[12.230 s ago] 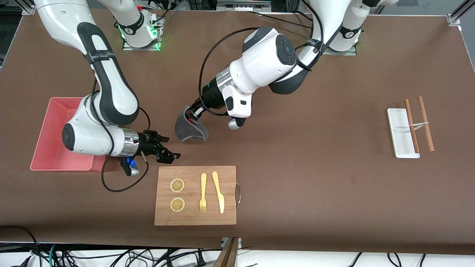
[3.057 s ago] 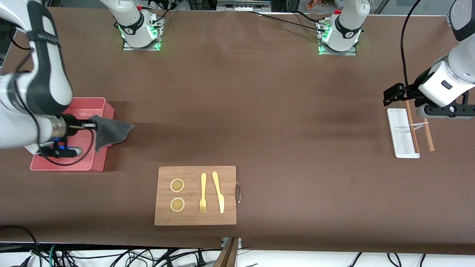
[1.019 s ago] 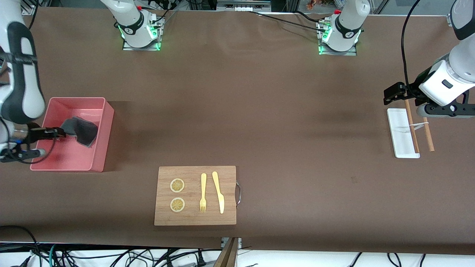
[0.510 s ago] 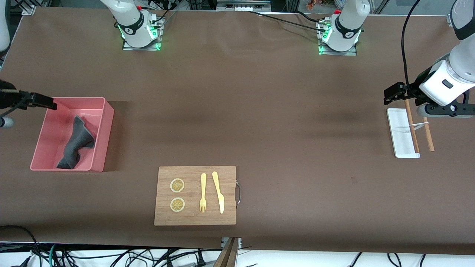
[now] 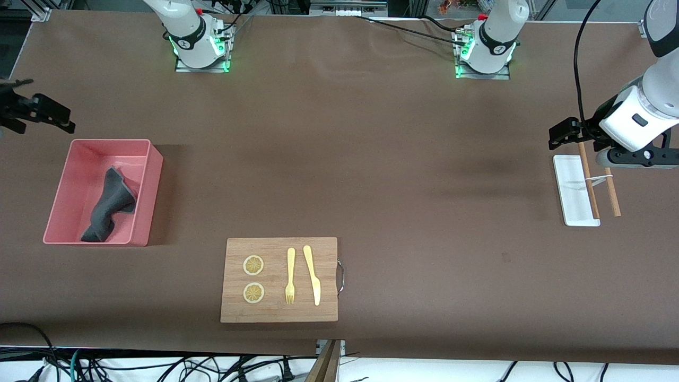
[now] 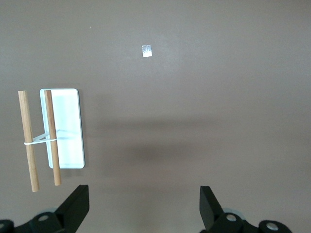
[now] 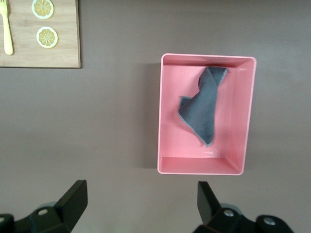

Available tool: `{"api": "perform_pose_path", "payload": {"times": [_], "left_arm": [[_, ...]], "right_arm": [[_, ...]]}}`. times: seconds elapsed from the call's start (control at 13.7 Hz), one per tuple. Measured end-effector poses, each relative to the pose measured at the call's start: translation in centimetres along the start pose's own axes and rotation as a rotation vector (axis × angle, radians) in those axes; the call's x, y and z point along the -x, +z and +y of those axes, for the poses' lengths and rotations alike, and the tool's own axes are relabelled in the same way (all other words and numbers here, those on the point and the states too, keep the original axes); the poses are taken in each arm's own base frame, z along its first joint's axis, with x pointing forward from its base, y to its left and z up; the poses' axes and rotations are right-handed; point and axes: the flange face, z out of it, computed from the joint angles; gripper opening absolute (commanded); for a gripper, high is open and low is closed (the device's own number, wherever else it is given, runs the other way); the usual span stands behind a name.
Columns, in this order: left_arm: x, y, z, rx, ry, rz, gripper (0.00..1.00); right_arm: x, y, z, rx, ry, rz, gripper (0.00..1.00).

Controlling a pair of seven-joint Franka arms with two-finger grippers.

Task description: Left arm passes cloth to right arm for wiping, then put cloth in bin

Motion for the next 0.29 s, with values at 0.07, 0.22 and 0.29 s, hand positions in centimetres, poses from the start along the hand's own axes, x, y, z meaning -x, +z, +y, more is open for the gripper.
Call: {"api": "perform_pose_path", "payload": {"times": [0.07,0.22,0.29], "left_arm": [[0.00,0.00,0.00,0.000,0.000,0.000,1.00],[0.00,0.00,0.00,0.000,0.000,0.000,1.00],[0.00,0.00,0.00,0.000,0.000,0.000,1.00]], "right_arm": [[0.58,-0.41,-0.04,0.001,0.000,-0.011,1.00],[1.15,-0.35,-0.09,0.000,0.001,-0.042,1.00],[1.18,-0.17,-0.08,-0.001,0.001,-0.049,1.00]]}}
